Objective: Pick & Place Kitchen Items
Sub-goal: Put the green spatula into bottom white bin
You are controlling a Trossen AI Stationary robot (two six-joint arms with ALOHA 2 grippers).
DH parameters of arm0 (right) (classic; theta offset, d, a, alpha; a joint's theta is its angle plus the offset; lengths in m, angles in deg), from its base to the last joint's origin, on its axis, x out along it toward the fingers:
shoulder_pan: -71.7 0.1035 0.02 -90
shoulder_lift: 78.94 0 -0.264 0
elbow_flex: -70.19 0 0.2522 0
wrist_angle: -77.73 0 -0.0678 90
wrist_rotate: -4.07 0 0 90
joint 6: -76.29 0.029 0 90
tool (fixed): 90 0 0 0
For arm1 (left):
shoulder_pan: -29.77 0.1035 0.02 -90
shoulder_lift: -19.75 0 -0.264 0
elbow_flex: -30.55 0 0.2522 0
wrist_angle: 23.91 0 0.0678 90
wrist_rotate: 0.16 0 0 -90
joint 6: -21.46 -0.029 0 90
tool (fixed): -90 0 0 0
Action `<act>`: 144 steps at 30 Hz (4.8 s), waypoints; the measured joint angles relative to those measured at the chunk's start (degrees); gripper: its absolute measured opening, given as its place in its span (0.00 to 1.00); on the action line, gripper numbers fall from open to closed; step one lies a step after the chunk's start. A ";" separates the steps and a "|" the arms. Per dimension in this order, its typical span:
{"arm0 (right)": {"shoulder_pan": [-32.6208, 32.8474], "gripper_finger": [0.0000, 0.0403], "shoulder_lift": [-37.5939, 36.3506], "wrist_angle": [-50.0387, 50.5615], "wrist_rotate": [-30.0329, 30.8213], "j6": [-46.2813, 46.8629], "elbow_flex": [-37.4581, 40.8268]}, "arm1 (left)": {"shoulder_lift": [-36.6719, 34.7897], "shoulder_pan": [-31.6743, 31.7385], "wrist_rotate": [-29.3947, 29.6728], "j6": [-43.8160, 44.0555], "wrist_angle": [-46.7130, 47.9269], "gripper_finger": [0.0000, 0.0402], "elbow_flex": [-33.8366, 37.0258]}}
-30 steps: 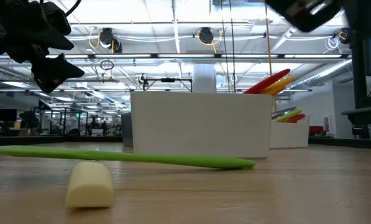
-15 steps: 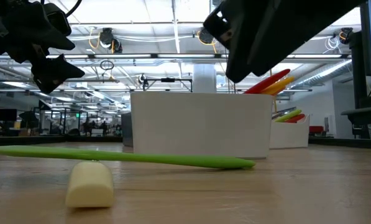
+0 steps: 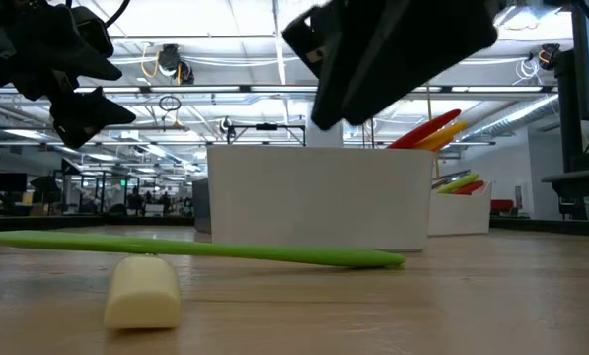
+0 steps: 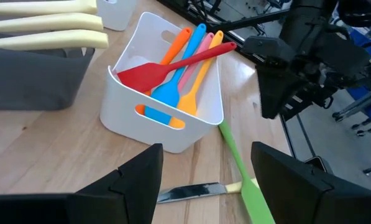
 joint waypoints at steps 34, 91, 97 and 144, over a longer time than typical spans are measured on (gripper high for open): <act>1.50 0.22 5.55 2.43 4.13 -21.13 -3.78 | -0.02 0.07 2.05 3.06 -0.02 0.62 0.00; -3.93 0.22 11.07 -3.84 -1.17 -15.56 -6.27 | 0.00 0.11 2.05 3.74 1.40 0.62 0.00; -4.00 0.22 12.92 -4.72 -3.40 -12.74 -6.36 | 0.00 0.14 2.05 3.46 1.72 0.62 0.00; -3.71 0.22 13.55 -3.23 -1.33 -5.28 -6.37 | 0.00 0.15 2.62 3.34 1.72 0.62 0.00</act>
